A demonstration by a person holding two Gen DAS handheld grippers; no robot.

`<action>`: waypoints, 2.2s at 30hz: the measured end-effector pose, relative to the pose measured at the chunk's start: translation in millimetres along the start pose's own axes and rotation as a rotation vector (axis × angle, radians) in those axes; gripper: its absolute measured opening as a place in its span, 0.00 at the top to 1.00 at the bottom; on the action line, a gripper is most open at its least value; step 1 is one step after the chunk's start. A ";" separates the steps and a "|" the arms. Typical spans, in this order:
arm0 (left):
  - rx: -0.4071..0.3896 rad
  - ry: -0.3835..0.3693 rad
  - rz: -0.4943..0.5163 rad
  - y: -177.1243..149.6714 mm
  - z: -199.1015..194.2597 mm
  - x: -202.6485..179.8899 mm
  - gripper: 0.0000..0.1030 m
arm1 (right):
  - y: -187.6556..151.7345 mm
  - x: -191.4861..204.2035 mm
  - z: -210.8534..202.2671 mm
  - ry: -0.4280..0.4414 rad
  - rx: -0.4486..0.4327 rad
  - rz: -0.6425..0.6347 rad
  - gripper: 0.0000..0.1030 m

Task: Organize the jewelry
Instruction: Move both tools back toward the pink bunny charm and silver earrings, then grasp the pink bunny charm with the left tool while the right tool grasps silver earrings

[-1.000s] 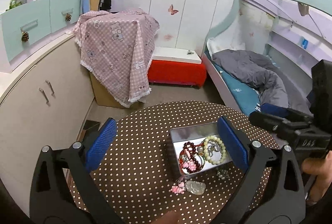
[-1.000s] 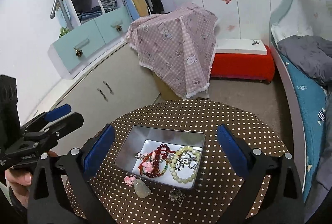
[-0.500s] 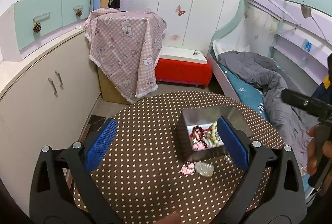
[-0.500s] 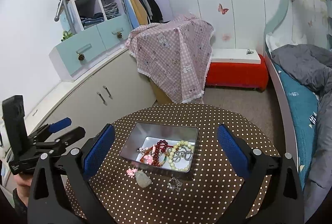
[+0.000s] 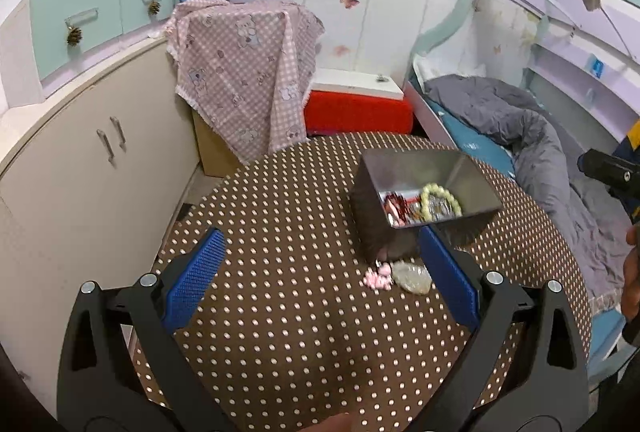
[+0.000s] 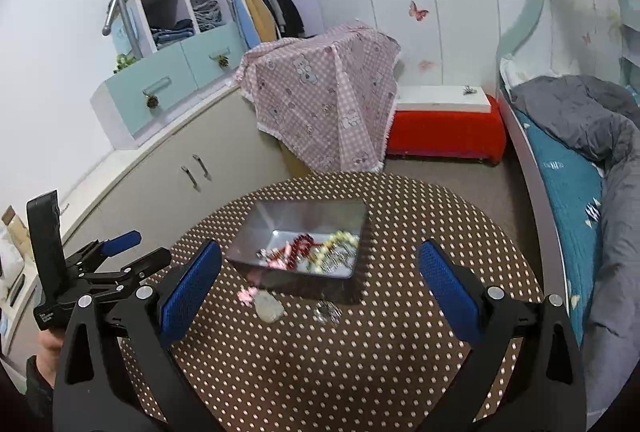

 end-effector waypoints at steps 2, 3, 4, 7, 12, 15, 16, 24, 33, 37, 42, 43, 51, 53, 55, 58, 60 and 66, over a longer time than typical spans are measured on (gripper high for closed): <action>0.013 0.007 0.032 -8.7 4.4 -5.2 0.08 | -7.5 -3.7 -0.2 -0.013 0.012 0.000 0.08; 0.018 0.016 0.049 -12.1 7.2 -7.2 0.08 | -12.7 -5.9 1.0 -0.021 0.023 0.001 0.08; 0.023 0.021 0.059 -14.5 9.4 -8.9 0.08 | -16.5 -8.1 2.0 -0.023 0.031 0.005 0.08; 0.051 0.015 0.090 -24.0 19.1 -15.1 0.08 | -32.8 -16.4 8.9 -0.025 0.068 0.028 0.08; 0.107 0.041 0.165 -39.2 40.6 -26.6 0.08 | -51.1 -25.8 20.8 -0.027 0.111 0.057 0.08; 0.140 0.051 0.184 -44.2 53.4 -30.2 0.08 | -58.3 -27.7 26.6 -0.029 0.132 0.065 0.08; 0.148 0.053 0.190 -45.5 56.8 -31.7 0.08 | -60.4 -28.1 28.8 -0.031 0.139 0.064 0.08; 0.191 0.065 0.222 -49.5 83.5 -39.2 0.12 | -71.5 -32.2 43.8 -0.042 0.180 0.053 0.08; 0.186 -0.049 0.261 -48.5 83.5 -57.8 0.77 | -77.0 -24.8 64.6 -0.048 0.208 0.024 0.08; 0.190 -0.072 0.242 -52.9 76.7 -55.7 0.81 | -79.2 -16.3 84.5 -0.037 0.243 -0.018 0.14; 0.195 -0.082 0.214 -59.9 69.0 -50.0 0.82 | -80.7 -8.9 110.7 -0.064 0.262 -0.067 0.41; 0.194 -0.081 0.215 -61.1 67.7 -50.3 0.82 | -80.3 -6.6 114.3 -0.073 0.260 -0.090 0.46; 0.195 -0.137 0.140 -62.8 59.6 -44.3 0.87 | -94.1 -2.1 101.2 -0.093 0.259 -0.147 0.93; 0.191 -0.141 0.134 -65.7 54.0 -43.7 0.88 | -97.9 -2.6 89.7 -0.059 0.247 -0.131 0.93; 0.182 -0.141 0.132 -67.6 47.6 -42.7 0.88 | -98.2 0.3 80.7 -0.044 0.237 -0.129 0.93; 0.170 -0.140 0.125 -68.4 39.0 -39.9 0.88 | -92.9 0.3 60.3 -0.026 0.203 -0.109 0.93; 0.159 -0.148 0.113 -66.9 30.5 -38.0 0.88 | -87.4 2.2 52.4 -0.017 0.190 -0.106 0.93; 0.117 -0.147 0.105 -55.7 10.9 -30.8 0.88 | -64.5 8.9 27.0 0.021 0.129 -0.107 0.93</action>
Point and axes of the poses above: each gripper's, at about its wrist camera, not at the fingertips, and z roughly the way its jaws point, x to its left, y to its top, the point moved 5 cm from there along z, roughly the way its jaws point, and after that the axes turned 4 degrees about y, right-handed, at the moved point
